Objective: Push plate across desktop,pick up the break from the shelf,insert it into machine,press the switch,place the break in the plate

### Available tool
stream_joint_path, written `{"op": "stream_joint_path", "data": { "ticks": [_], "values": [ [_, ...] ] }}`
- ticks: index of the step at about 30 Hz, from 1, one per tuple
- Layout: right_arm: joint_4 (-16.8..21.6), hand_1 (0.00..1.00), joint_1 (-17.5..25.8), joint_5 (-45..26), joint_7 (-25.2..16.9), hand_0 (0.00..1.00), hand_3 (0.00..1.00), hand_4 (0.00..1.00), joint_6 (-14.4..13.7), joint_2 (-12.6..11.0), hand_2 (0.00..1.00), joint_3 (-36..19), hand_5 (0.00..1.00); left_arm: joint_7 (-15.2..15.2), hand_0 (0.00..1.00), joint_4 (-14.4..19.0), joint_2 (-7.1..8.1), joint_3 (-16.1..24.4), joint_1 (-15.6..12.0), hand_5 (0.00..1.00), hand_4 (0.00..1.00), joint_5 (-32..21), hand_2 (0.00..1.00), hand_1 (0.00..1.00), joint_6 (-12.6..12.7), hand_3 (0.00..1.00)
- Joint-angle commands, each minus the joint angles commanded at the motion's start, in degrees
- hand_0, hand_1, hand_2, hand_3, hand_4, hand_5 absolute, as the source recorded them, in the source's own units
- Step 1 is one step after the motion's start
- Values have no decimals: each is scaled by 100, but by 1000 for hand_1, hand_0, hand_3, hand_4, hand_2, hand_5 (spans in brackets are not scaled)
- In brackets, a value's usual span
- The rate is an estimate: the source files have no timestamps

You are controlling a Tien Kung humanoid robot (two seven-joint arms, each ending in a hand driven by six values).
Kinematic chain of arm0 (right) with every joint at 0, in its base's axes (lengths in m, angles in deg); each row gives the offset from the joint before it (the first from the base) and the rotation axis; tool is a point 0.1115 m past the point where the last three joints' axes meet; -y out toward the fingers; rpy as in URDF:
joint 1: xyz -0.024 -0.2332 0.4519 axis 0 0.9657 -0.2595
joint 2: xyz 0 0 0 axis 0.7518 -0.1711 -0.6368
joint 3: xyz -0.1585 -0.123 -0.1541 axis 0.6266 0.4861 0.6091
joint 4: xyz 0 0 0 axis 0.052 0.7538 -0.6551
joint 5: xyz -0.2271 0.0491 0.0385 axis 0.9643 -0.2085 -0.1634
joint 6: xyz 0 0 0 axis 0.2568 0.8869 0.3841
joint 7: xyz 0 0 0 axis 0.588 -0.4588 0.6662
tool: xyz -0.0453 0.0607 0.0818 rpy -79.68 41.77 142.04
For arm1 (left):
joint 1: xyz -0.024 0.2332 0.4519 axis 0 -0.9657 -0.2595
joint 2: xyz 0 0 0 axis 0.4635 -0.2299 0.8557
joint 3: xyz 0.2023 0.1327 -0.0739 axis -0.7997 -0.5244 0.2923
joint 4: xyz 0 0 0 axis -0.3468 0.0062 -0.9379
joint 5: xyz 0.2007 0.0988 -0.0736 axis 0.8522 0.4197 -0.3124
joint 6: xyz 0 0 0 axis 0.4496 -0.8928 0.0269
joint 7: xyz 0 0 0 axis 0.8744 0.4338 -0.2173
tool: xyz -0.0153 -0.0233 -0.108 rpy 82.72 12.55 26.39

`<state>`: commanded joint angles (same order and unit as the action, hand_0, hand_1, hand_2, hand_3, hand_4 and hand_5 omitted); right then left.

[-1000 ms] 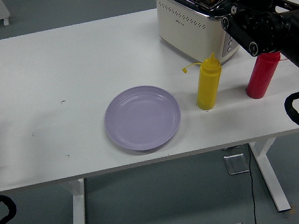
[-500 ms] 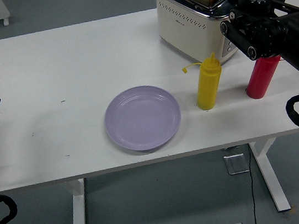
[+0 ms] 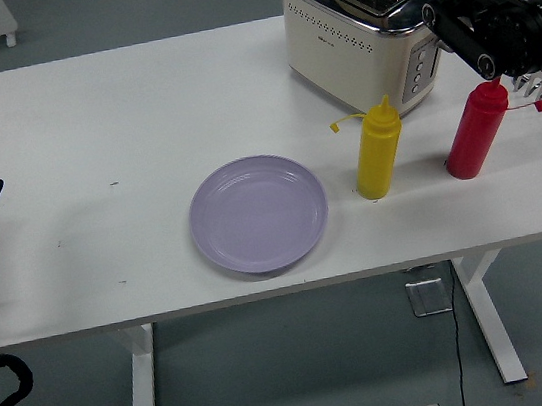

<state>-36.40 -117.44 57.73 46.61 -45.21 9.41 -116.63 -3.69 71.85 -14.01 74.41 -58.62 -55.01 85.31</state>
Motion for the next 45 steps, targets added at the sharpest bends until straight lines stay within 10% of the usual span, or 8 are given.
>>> {"op": "stream_joint_path", "data": {
  "ticks": [10,21,36,45],
  "values": [
    [1472,246,2,-767,450,160,490,310,49,-675,373,-202,60,7,814,0,30,16,-66,998,632,30,942,862,14,811],
    [3151,245,-13,-2248,790,152,486,313,714,-1058,371,634,87,5,814,5,41,14,-104,998,631,62,942,862,4,808],
    [5179,246,274,-4147,486,161,486,307,2140,-969,372,2044,103,-11,815,27,-9,94,-116,998,631,-61,940,859,-34,808],
    [5250,246,413,-4393,465,161,488,304,2271,-938,371,2958,117,-6,815,35,-21,75,-116,998,631,-83,940,860,-44,809]
  ]
}}
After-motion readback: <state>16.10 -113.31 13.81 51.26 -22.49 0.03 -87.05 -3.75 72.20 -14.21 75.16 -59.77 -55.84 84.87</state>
